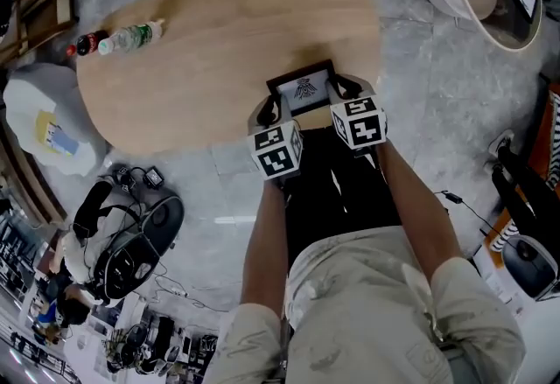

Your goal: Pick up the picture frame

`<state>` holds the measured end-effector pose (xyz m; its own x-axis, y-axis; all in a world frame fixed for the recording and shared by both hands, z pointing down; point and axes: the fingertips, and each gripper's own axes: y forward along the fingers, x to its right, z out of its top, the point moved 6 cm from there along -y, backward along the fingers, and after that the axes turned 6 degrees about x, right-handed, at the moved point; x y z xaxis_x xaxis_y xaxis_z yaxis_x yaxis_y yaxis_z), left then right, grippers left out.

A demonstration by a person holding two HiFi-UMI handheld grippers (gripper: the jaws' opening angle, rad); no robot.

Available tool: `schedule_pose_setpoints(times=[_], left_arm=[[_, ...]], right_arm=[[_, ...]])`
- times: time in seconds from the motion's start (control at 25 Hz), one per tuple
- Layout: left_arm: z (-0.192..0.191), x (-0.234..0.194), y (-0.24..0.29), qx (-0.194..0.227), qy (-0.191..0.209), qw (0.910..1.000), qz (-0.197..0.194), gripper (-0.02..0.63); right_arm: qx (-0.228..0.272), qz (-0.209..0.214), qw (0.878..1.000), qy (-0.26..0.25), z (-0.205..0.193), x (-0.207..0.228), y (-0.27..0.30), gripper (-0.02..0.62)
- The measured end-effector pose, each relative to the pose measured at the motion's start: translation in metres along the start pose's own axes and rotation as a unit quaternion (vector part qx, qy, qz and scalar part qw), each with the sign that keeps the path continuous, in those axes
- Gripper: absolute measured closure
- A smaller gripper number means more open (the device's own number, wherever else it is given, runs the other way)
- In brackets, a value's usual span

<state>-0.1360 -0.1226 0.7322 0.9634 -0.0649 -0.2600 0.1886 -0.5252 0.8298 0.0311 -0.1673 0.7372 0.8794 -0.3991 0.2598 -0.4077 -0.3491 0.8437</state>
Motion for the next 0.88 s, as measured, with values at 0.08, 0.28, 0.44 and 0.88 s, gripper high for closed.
schedule_pose_setpoints(times=[0.08,0.28,0.44,0.88], left_arm=[[0.003,0.006,-0.008,0.007,0.006,1.0,0.0,0.518],[0.011,0.027,-0.027,0.026,0.017,0.9995,-0.004,0.52],[0.024,0.044,-0.049,0.055,0.032,0.998,-0.004,0.52],[0.066,0.095,-0.111,0.148,0.063,0.9869,-0.004,0.522]], right_arm=[[0.011,-0.003,1.0,0.002,0.0,0.0,-0.012,0.522],[0.039,-0.013,0.999,0.003,0.005,0.005,-0.042,0.523],[0.066,-0.012,0.998,0.001,0.013,0.006,-0.068,0.523],[0.155,-0.025,0.987,-0.027,0.051,0.012,-0.147,0.523]])
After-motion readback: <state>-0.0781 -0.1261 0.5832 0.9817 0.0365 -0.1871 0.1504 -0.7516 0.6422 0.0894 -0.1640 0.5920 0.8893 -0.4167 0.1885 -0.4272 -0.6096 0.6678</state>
